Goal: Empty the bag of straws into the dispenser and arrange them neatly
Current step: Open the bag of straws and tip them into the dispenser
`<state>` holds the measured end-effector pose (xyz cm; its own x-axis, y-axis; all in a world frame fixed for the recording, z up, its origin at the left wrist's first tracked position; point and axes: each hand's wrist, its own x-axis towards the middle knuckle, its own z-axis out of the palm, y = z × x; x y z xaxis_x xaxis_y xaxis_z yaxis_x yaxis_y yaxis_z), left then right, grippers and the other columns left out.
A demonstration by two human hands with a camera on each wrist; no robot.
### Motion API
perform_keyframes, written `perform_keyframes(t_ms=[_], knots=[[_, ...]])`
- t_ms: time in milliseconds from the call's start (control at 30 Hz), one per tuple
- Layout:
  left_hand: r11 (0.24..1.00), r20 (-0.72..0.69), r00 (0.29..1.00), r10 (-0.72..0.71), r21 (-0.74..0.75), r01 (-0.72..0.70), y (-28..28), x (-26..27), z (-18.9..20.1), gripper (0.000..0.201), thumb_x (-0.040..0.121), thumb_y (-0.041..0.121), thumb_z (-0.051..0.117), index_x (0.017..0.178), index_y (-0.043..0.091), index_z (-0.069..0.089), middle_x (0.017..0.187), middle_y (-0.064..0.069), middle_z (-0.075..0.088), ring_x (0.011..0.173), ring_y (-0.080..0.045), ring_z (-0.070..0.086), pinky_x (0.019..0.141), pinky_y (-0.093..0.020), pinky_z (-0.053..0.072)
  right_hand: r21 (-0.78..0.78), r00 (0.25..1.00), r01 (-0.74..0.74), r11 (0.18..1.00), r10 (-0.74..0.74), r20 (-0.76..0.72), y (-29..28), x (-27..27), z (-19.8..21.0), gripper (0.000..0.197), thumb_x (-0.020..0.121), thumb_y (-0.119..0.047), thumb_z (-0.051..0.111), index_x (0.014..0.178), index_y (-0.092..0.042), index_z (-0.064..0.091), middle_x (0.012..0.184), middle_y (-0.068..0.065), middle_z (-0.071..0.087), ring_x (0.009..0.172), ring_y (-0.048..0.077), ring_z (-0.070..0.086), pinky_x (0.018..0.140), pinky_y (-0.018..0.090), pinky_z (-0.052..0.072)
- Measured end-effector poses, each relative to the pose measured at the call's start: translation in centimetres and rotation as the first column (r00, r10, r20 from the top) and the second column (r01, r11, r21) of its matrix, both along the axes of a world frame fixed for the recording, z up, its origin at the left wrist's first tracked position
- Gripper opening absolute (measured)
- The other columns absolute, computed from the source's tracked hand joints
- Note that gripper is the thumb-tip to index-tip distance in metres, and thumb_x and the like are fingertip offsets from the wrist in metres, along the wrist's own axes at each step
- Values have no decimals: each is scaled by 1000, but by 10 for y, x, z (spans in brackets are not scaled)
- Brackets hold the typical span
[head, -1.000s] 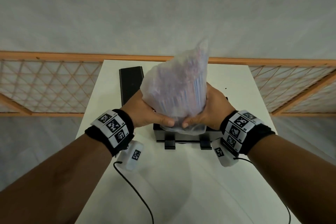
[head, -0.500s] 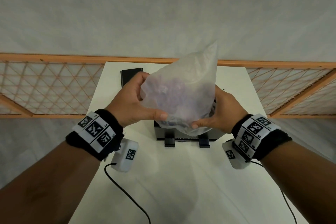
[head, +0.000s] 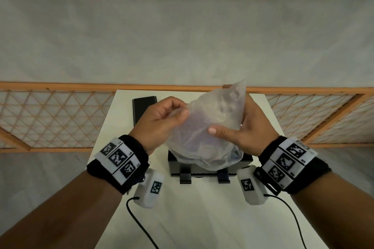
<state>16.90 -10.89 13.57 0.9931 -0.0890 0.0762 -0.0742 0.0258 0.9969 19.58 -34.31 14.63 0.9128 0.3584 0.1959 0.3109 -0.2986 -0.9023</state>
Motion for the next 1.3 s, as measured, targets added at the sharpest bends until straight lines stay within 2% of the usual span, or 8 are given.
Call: perform_keyframes(t_ms=[100, 333, 500, 633, 833, 967, 1100, 1300], knots=[[996, -17, 997, 78, -30, -78, 6, -2, 0, 23, 88, 36, 63, 101, 20, 74, 98, 6, 75, 93, -14, 68, 77, -28, 53, -51, 995, 93, 994, -92, 32, 1, 4, 6, 28, 81, -46, 68, 99, -25, 72, 93, -9, 77, 89, 8, 72, 81, 40, 58], [991, -123, 989, -83, -111, 69, 19, -20, -34, 83, 67, 49, 87, 140, 27, 52, 137, -1, 63, 124, -19, 62, 95, -36, 56, -74, 992, 126, 989, -124, 25, 2, 10, 4, 22, 90, -42, 62, 95, -25, 74, 92, -11, 77, 89, 7, 71, 86, 36, 56], [990, -232, 973, -10, -142, -24, 2, -29, -39, 28, 99, 38, 56, 126, 46, 57, 125, 12, 70, 118, -13, 66, 92, -37, 57, -167, 995, 91, 982, -83, 55, 18, 10, 6, 17, 97, -33, 60, 96, -21, 72, 89, -8, 75, 85, 5, 70, 80, 26, 56], [990, -165, 985, 47, -124, -68, 12, -33, -36, 45, 87, 38, 69, 131, 38, 56, 127, 6, 68, 119, -17, 65, 99, -43, 53, -233, 996, 56, 971, -36, 87, 28, 10, 6, 26, 96, -38, 59, 102, -16, 71, 95, -6, 75, 90, 9, 70, 86, 39, 56], [965, -61, 978, 200, -159, -207, 28, -15, -6, 55, 80, 48, 70, 132, 33, 62, 135, 0, 63, 127, -19, 59, 107, -44, 48, -140, 989, 31, 990, -10, 146, 33, 8, 23, 11, 97, -30, 60, 96, -26, 69, 88, -14, 73, 85, 0, 68, 75, 16, 51], [965, -62, 978, 198, -162, -205, 36, -13, -4, 58, 77, 53, 70, 131, 35, 62, 132, 3, 65, 109, -11, 66, 79, -25, 54, -54, 989, 40, 998, -31, 145, 35, 9, 33, 13, 99, -25, 59, 97, -16, 69, 91, -4, 75, 88, 11, 71, 79, 31, 57], [974, -59, 978, 202, -90, -207, 26, -19, 1, 36, 94, 21, 64, 129, 18, 65, 108, 6, 73, 75, 0, 66, 56, -11, 49, 14, 994, 49, 999, -50, 100, 35, 9, 32, 12, 99, -23, 59, 91, -24, 68, 90, -1, 76, 88, 15, 72, 80, 39, 59], [910, -13, 910, 414, 33, -413, 17, -8, 7, 20, 98, 16, 63, 108, 5, 77, 103, -9, 78, 105, -29, 72, 96, -46, 56, -7, 989, 123, 992, -123, 77, 31, 14, 24, 21, 89, -28, 72, 108, -22, 64, 101, -6, 73, 95, 11, 70, 87, 36, 56]])
